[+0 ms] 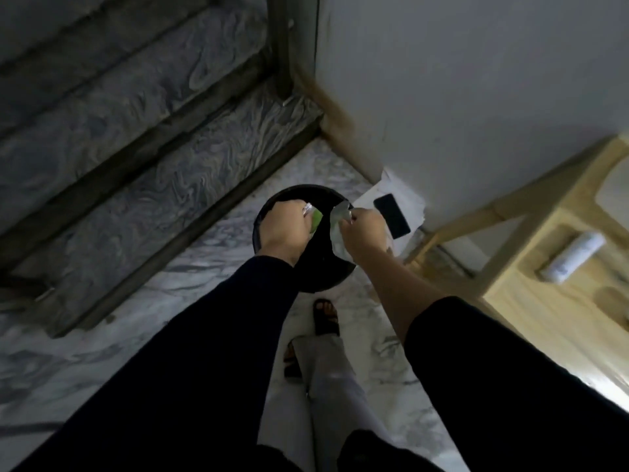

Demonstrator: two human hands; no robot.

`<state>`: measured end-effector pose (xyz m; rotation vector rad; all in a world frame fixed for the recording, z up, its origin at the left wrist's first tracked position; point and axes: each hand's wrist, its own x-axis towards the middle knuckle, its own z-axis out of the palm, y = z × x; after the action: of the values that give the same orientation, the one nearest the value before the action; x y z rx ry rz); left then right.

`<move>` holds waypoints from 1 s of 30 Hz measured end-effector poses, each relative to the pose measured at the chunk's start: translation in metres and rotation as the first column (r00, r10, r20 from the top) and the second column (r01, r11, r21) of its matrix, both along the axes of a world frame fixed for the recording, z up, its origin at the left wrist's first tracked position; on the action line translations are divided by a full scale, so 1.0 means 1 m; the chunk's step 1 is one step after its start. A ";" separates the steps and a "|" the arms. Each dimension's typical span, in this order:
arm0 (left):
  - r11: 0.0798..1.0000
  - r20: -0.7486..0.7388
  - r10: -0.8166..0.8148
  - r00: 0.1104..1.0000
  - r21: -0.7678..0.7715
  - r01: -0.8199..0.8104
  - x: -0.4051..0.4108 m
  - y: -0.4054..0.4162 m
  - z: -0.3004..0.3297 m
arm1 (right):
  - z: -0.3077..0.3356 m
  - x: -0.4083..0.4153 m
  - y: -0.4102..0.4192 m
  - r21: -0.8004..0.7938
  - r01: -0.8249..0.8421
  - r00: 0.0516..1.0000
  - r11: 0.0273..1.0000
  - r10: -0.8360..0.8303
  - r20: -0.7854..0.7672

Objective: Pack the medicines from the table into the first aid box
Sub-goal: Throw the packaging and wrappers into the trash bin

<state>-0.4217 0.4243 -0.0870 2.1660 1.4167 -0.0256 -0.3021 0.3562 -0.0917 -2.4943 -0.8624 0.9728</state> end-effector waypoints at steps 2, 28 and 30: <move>0.999 -0.008 0.029 1.000 -0.032 -0.030 0.003 0.012 -0.025 | -0.028 0.002 0.020 -0.033 -0.025 1.000 0.999 0.025 0.006; 0.915 -0.283 -0.401 0.871 -0.079 0.395 0.020 0.033 0.070 | 0.071 0.036 0.000 -0.222 -0.397 0.894 0.891 0.430 0.128; 0.899 -0.274 -0.425 0.863 -0.010 0.439 0.028 0.023 0.102 | 0.100 0.042 -0.017 -0.202 -0.361 0.899 0.910 0.397 0.184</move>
<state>-0.3937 0.4471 0.0155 2.5598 1.0386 -0.4716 -0.2598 0.3389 0.0083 -2.6663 -1.4401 0.9210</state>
